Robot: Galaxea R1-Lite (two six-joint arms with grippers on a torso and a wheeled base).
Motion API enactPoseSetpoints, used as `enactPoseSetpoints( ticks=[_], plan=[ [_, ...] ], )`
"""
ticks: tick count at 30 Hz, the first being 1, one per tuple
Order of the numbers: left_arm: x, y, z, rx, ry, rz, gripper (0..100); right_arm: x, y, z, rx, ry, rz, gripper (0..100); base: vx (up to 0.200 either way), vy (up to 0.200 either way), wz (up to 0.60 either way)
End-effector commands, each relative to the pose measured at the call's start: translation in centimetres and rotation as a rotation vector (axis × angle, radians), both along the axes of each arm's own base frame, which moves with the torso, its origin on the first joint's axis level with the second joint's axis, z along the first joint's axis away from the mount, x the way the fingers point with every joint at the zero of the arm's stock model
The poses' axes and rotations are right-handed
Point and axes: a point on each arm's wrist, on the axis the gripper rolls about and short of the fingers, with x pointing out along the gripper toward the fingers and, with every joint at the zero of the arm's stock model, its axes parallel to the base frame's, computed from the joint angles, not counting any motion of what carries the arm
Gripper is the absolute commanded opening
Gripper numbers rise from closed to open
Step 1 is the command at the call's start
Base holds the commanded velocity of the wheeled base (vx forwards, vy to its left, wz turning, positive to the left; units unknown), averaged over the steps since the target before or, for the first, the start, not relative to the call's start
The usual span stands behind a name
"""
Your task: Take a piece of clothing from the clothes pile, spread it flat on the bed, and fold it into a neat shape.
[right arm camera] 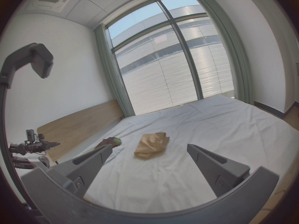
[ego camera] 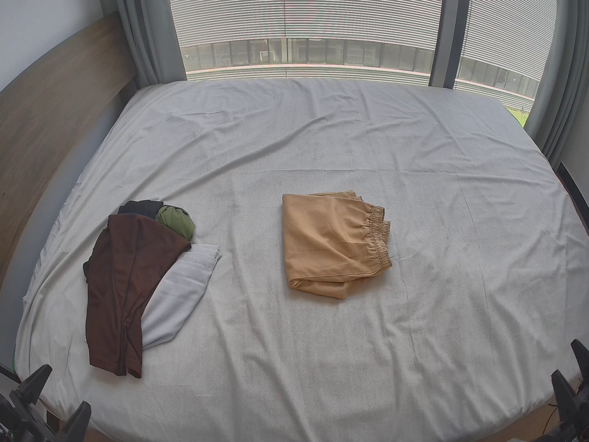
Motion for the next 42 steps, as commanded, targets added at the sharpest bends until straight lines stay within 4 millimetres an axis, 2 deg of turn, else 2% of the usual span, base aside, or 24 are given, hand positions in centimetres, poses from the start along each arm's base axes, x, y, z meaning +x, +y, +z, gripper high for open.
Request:
enactPoseSetpoints(
  ticks=[1,7,9,22,29,30,42],
  plan=[
    [-0.58,-0.13,-1.25,0.052,-0.02,0.142,100,-0.45,-0.21,-1.86,0.004,0.044,-0.102,100,0.0,0.0,0.0],
    [-0.79,0.19,-1.44,0.127,-0.046,0.321,100,-0.39,-0.6,-1.84,-0.108,0.019,-0.293,100,0.0,0.0,0.0],
    [-0.79,0.31,-2.03,0.142,0.016,0.369,100,-0.39,-0.64,-1.9,-0.147,0.019,-0.312,100,0.0,0.0,0.0],
    [-0.83,0.31,-1.99,0.161,0.003,0.36,100,-0.39,-0.78,-1.95,-0.148,0.029,-0.38,100,0.0,0.0,0.0],
    [-0.93,0.3,-2.01,0.159,-0.012,0.353,100,-0.38,-0.74,-2.07,-0.215,0.029,-0.358,100,0.0,0.0,0.0],
    [-0.93,0.3,-2.01,0.164,-0.013,0.35,100,-0.37,-0.72,-2.69,-0.257,0.083,-0.356,100,0.0,0.0,0.0],
    [-0.97,0.28,-2.02,0.173,-0.023,0.329,100,-0.37,-0.68,-2.48,-0.264,0.059,-0.337,100,0.0,0.0,0.0]
  ],
)
